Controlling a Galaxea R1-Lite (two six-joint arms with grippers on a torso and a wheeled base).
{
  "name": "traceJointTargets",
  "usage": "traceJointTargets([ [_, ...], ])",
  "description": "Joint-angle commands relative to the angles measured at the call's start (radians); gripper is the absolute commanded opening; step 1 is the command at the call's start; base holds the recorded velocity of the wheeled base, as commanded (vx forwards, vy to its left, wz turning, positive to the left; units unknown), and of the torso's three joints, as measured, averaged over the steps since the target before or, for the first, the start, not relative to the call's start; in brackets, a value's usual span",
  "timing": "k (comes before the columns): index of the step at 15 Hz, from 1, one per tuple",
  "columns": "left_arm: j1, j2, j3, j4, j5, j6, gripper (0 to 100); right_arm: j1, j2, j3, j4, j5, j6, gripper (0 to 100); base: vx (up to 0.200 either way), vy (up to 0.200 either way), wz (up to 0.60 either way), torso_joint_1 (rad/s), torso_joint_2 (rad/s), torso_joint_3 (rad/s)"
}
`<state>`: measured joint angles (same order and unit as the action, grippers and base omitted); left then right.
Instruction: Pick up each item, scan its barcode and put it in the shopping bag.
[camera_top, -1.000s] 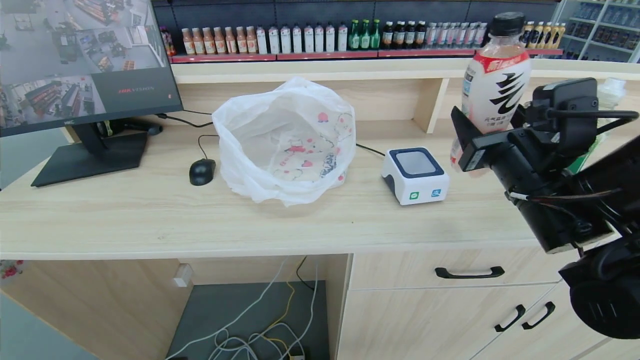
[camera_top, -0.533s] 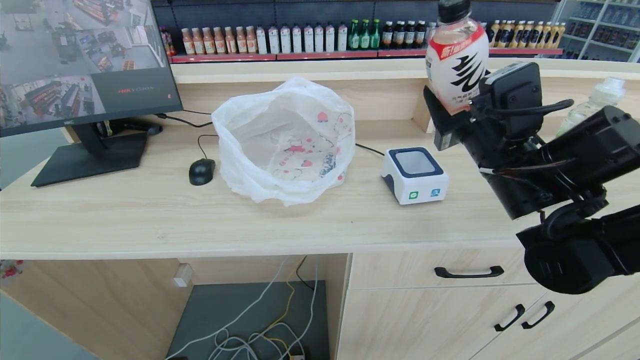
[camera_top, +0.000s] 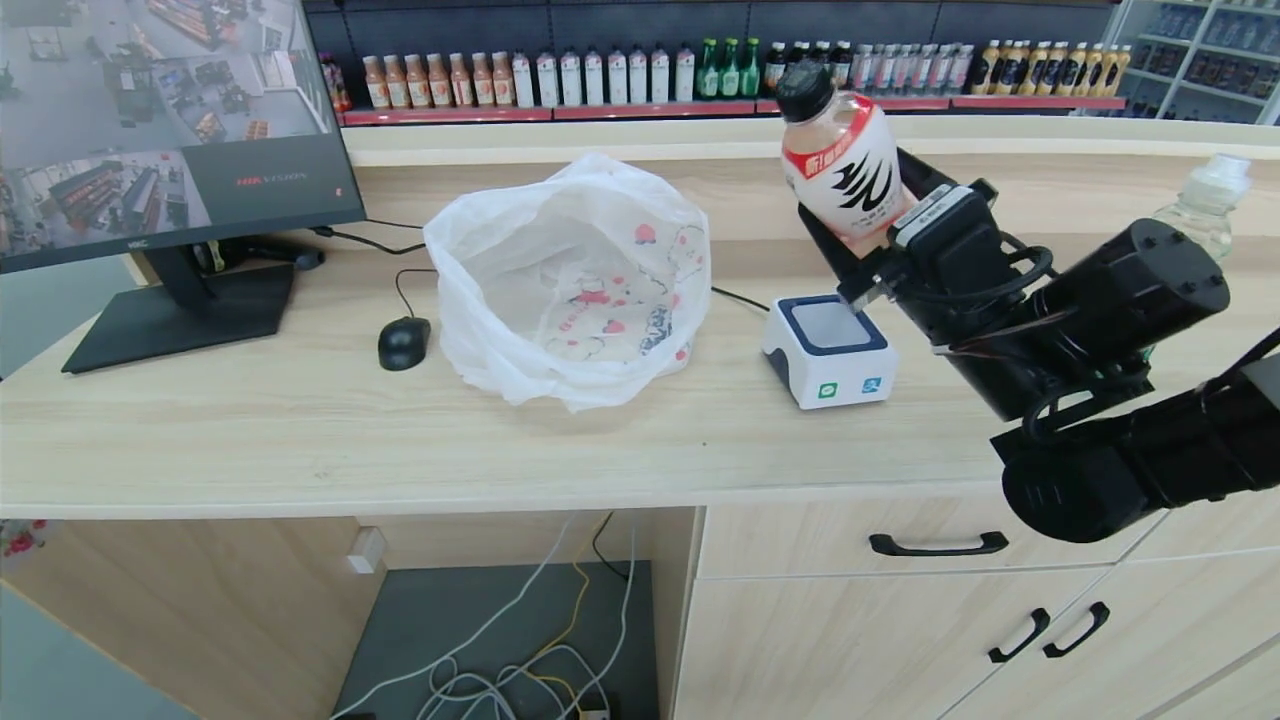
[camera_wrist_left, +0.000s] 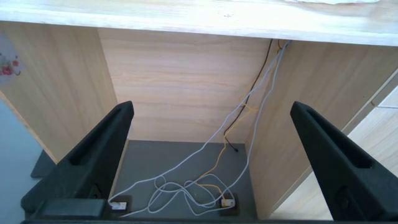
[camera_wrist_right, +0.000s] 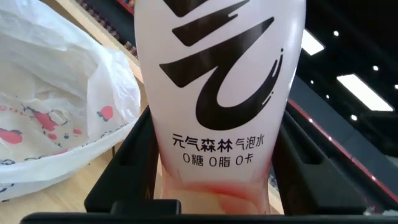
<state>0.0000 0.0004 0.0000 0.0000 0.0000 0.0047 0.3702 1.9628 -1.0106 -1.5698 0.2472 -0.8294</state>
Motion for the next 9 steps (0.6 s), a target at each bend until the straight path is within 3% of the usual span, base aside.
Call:
traceJointTargets([
  [1, 0.000, 0.000, 0.000, 0.000, 0.000, 0.000, 100, -0.008, 0.034, -0.005, -0.001, 0.029, -0.014, 0, 0.000, 0.000, 0.00, 0.000, 0.00, 0.000],
  [9, 0.000, 0.000, 0.000, 0.000, 0.000, 0.000, 100, -0.116, 0.076, -0.002, -0.001, 0.214, -0.047, 0, 0.000, 0.000, 0.00, 0.000, 0.00, 0.000],
])
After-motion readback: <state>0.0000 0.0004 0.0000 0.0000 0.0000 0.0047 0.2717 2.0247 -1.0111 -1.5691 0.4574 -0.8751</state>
